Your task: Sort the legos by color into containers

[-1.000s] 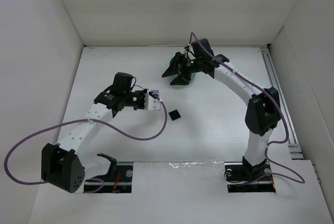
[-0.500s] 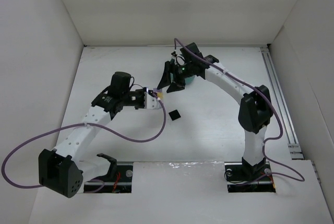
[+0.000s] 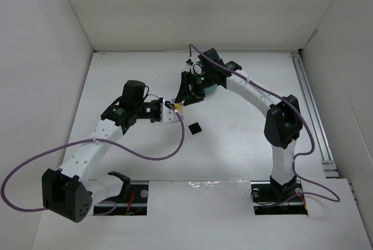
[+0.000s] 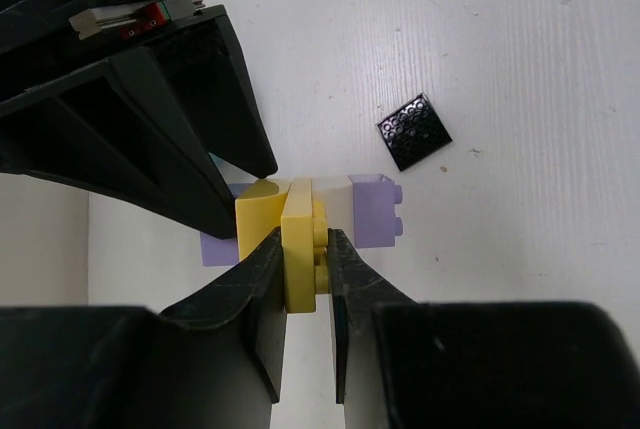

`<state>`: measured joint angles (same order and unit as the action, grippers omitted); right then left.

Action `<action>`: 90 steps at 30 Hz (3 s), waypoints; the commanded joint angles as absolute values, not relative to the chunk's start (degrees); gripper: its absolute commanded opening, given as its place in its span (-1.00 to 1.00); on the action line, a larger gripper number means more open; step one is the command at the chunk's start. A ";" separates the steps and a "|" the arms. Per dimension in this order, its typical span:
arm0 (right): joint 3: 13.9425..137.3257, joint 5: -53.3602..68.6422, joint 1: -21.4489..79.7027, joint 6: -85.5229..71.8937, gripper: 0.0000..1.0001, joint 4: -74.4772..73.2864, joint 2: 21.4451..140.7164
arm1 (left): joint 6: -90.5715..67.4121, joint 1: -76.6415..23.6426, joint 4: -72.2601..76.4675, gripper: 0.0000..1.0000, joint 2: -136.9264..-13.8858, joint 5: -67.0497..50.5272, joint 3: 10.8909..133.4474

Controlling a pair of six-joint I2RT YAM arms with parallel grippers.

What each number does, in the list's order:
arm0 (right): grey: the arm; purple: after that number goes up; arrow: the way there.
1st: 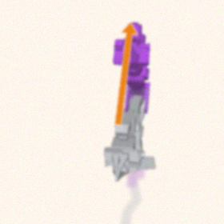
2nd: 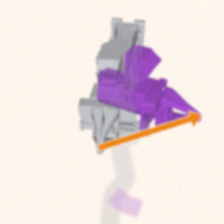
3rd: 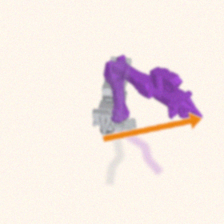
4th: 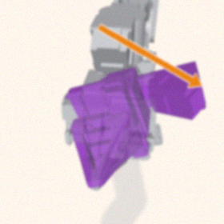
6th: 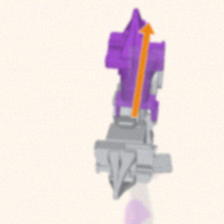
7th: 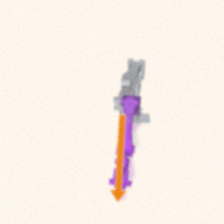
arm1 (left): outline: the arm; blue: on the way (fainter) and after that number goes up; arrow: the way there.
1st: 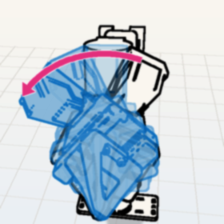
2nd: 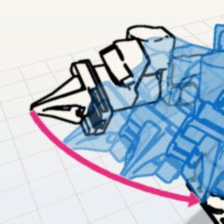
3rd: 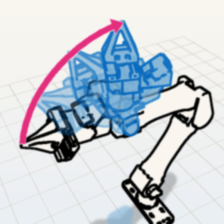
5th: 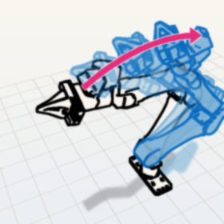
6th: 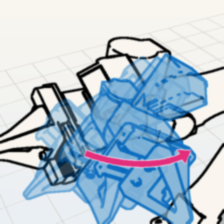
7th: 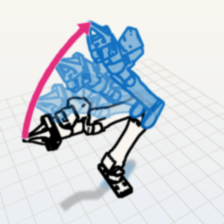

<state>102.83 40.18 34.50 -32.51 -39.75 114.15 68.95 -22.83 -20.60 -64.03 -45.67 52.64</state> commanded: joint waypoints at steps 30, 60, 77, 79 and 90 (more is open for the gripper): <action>106.70 43.24 33.31 -23.21 0.33 -38.32 113.12 | 71.37 -23.64 -23.12 -1.00 -62.05 -51.86 53.79; 114.70 50.72 33.76 -19.41 -0.92 -49.75 118.66 | 74.53 -24.69 -25.04 -1.00 -61.52 -50.80 51.68; 110.67 38.51 28.92 -31.54 -1.00 -36.83 115.68 | 72.16 -24.70 -28.83 -1.00 -64.15 -50.80 51.15; 108.73 33.52 27.52 -32.26 -1.00 -33.76 114.44 | 69.00 -24.70 -27.95 -1.00 -64.16 -50.80 51.15; 105.74 21.63 16.80 -19.88 -1.00 -36.21 108.29 | 60.91 -24.08 -20.83 -1.00 -63.54 -49.66 50.01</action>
<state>106.69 25.08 19.64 -26.26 -36.69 113.27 63.48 -24.32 -23.40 -64.53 -48.47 50.26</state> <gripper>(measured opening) 0.428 0.149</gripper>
